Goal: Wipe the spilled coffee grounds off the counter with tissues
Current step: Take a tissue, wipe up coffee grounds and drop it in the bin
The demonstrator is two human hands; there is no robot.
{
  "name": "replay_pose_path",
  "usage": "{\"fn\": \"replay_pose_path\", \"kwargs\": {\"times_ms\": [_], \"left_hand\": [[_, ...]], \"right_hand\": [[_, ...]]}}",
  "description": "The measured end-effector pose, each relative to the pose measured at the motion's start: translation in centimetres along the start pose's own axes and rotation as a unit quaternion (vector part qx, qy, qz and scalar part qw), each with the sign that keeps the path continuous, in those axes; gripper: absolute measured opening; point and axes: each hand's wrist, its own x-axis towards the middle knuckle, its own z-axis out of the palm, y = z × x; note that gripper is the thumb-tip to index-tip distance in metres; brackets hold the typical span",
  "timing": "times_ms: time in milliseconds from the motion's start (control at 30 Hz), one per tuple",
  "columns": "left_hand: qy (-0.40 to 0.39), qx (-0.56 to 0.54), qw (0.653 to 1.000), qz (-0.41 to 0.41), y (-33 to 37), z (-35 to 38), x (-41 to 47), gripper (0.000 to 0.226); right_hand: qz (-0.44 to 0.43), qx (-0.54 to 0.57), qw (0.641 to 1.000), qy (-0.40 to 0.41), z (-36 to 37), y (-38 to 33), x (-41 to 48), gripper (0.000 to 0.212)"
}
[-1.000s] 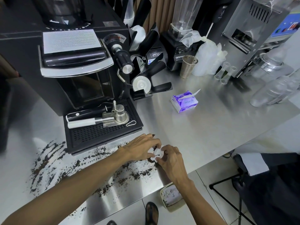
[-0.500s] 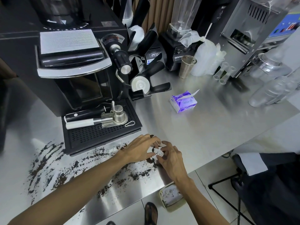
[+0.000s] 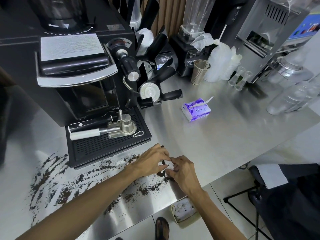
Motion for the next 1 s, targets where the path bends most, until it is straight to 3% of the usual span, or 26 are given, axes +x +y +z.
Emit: {"fn": "replay_pose_path", "kwargs": {"times_ms": [167, 400, 600, 800, 1000], "left_hand": [[0.017, 0.009, 1.0, -0.005, 0.3, 0.1, -0.1, 0.036], [0.027, -0.019, 0.995, -0.09, 0.8, 0.3, -0.4, 0.037], [0.043, -0.018, 0.992, -0.119, 1.1, 0.5, -0.7, 0.029], [0.046, -0.001, 0.987, -0.155, 1.7, 0.9, -1.0, 0.034], [0.046, -0.017, 0.984, -0.174, 2.4, 0.7, -1.2, 0.04]], "right_hand": [[0.004, 0.005, 1.0, -0.003, -0.3, -0.2, 0.4, 0.034], [0.02, 0.018, 1.0, 0.001, -0.1, 0.1, 0.8, 0.02], [-0.013, 0.022, 0.999, -0.035, -0.4, 0.9, 0.8, 0.018], [-0.046, 0.032, 0.995, -0.084, -0.9, 2.0, 1.4, 0.022], [-0.072, 0.023, 0.994, -0.083, -1.3, 1.9, 1.6, 0.02]]}}
